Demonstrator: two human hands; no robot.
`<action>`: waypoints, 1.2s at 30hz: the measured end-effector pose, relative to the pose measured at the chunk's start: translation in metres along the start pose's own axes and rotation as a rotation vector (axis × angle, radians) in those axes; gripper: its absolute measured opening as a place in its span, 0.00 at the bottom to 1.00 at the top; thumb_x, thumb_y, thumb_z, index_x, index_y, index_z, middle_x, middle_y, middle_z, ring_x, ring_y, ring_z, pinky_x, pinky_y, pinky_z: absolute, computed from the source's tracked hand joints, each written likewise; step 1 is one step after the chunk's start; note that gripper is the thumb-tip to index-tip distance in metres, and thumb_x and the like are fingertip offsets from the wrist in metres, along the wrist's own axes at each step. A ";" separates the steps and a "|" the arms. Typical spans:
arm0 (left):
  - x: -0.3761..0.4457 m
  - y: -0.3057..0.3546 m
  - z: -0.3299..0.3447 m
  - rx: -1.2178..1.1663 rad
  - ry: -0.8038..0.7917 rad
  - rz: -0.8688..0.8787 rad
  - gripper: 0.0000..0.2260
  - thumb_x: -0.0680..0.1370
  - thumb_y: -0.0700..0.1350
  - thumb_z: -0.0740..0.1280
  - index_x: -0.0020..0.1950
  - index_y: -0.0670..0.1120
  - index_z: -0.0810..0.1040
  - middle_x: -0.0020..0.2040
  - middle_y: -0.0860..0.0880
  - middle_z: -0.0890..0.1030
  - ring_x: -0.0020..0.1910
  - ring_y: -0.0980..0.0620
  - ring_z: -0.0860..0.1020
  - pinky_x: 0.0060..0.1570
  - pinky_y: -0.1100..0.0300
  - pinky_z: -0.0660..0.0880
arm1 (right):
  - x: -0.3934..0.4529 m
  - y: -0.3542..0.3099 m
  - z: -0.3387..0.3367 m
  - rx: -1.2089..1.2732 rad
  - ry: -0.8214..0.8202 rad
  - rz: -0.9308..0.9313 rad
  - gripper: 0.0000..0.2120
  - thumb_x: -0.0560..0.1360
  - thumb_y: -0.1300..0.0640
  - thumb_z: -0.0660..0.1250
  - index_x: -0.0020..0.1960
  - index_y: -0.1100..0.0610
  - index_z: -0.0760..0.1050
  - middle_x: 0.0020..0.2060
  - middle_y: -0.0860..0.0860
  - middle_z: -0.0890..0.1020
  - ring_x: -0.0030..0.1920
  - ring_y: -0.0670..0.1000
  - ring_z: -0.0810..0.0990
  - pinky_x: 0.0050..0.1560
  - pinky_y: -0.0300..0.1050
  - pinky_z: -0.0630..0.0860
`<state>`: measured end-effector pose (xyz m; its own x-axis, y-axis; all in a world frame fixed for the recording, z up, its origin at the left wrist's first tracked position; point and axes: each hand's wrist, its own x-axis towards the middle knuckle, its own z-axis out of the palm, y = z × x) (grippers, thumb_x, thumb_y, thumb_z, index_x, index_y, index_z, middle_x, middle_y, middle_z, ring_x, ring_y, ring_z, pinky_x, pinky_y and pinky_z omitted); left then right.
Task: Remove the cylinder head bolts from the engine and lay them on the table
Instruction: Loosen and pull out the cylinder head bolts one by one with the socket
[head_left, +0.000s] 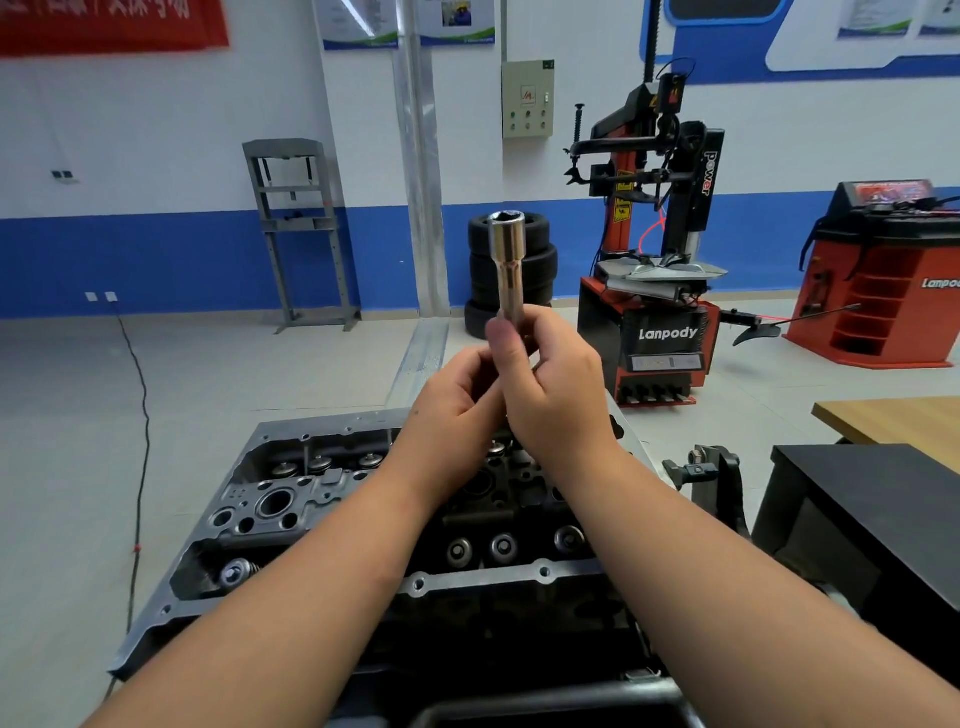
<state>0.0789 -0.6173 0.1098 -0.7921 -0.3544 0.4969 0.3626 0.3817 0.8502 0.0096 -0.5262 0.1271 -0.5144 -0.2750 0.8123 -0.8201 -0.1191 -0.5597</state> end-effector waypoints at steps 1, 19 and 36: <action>0.000 0.000 0.000 -0.001 0.007 0.006 0.06 0.83 0.51 0.67 0.59 0.55 0.81 0.50 0.56 0.87 0.49 0.57 0.85 0.44 0.62 0.82 | -0.001 -0.001 0.000 0.003 0.002 -0.012 0.10 0.79 0.46 0.65 0.50 0.52 0.75 0.39 0.44 0.78 0.42 0.45 0.77 0.42 0.33 0.71; 0.001 -0.002 -0.001 -0.010 0.042 -0.016 0.04 0.82 0.50 0.71 0.56 0.54 0.81 0.49 0.53 0.87 0.48 0.53 0.86 0.46 0.52 0.85 | 0.000 0.000 -0.001 -0.024 0.068 -0.010 0.09 0.77 0.47 0.68 0.49 0.51 0.72 0.38 0.44 0.78 0.41 0.44 0.77 0.39 0.31 0.71; 0.001 0.000 0.001 -0.035 -0.020 -0.002 0.07 0.84 0.49 0.67 0.61 0.57 0.79 0.53 0.53 0.86 0.52 0.54 0.85 0.50 0.56 0.84 | -0.001 0.001 0.000 -0.097 0.086 -0.061 0.11 0.79 0.51 0.66 0.48 0.60 0.76 0.39 0.50 0.79 0.41 0.50 0.77 0.43 0.40 0.72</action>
<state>0.0777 -0.6173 0.1098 -0.8021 -0.3380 0.4923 0.3778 0.3512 0.8567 0.0097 -0.5256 0.1258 -0.4791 -0.1872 0.8576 -0.8686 -0.0395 -0.4939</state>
